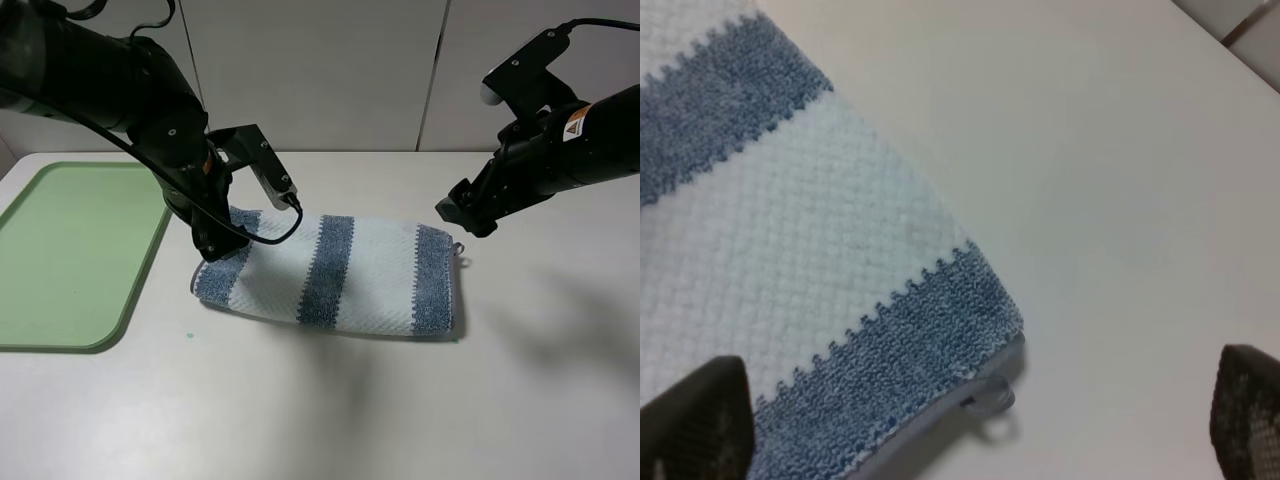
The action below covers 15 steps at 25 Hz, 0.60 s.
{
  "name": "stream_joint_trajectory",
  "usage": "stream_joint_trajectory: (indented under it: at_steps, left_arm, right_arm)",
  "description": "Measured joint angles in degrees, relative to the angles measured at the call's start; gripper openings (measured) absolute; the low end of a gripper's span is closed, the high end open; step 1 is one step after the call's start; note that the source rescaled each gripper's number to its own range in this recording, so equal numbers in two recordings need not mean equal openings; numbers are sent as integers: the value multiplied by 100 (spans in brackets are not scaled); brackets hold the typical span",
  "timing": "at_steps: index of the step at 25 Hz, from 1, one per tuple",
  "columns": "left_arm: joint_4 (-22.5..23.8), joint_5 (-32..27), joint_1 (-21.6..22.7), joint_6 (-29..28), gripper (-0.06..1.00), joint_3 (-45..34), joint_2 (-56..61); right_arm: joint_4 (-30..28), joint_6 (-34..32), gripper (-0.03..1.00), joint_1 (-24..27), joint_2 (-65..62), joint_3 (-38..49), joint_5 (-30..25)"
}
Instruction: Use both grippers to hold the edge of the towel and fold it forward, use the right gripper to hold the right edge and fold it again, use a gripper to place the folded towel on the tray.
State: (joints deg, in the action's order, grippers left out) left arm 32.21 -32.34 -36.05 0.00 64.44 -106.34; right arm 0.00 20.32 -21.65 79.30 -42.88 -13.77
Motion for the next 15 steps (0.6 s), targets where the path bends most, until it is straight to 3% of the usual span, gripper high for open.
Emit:
stream_joint_trajectory:
  at_steps: [6,15]
  left_arm:
    - [-19,109,0,0,100,0,0]
    - [-364,-715,0,0,100,0,490]
  right_arm:
    - [30,0,100,0,0,0,0]
    - [35,0,100,0,0,0,0]
